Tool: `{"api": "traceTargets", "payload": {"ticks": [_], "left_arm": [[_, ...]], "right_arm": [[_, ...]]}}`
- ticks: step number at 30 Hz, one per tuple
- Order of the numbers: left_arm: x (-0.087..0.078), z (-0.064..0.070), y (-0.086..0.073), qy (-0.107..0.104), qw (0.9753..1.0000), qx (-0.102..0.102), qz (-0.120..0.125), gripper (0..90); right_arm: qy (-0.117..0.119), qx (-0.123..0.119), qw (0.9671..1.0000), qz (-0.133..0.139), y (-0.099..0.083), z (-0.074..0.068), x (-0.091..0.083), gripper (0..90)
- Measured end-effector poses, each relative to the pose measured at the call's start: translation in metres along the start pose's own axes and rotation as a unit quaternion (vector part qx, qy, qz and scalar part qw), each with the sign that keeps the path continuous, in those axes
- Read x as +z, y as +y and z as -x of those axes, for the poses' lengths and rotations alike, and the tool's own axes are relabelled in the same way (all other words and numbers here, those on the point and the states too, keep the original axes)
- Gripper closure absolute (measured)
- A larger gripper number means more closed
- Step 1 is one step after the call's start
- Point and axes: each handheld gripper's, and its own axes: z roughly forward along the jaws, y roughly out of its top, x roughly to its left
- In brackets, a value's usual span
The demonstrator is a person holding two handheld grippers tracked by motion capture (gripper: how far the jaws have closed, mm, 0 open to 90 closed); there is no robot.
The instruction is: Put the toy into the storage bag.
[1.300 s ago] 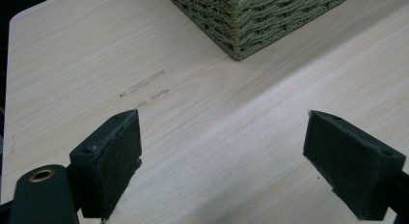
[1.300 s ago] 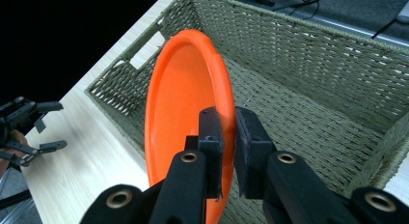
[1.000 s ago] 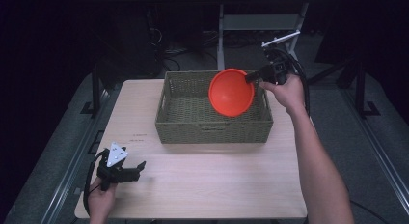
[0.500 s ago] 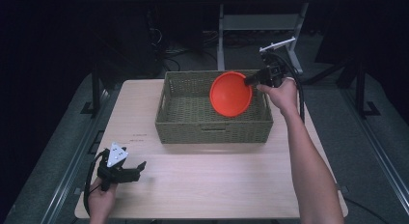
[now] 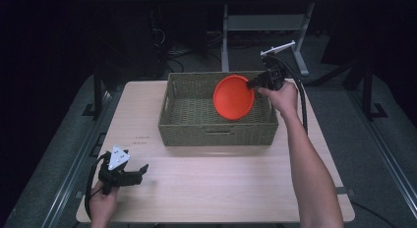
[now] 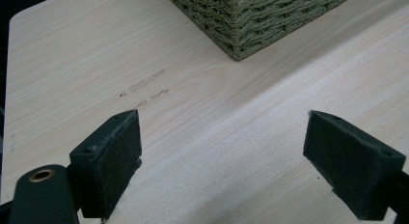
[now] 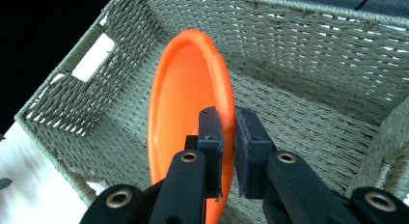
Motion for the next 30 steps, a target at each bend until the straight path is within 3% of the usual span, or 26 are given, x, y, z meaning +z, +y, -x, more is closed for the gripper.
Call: {"api": "traceTargets", "payload": {"ticks": [11,20,30], "left_arm": [[-0.001,0.000,0.001,0.002,1.0000,0.000,0.000,12.8],[-0.001,-0.001,0.001,0.004,1.0000,0.000,0.000,12.8],[0.000,-0.001,0.000,0.002,1.0000,-0.004,0.002,12.8]], "right_arm": [[-0.001,0.013,0.9998,-0.018,-0.008,0.008,0.021,82.2],[-0.013,0.011,0.9993,-0.034,-0.007,0.005,0.037,82.1],[-0.019,0.001,0.9969,-0.076,-0.010,0.002,0.052,81.8]]}}
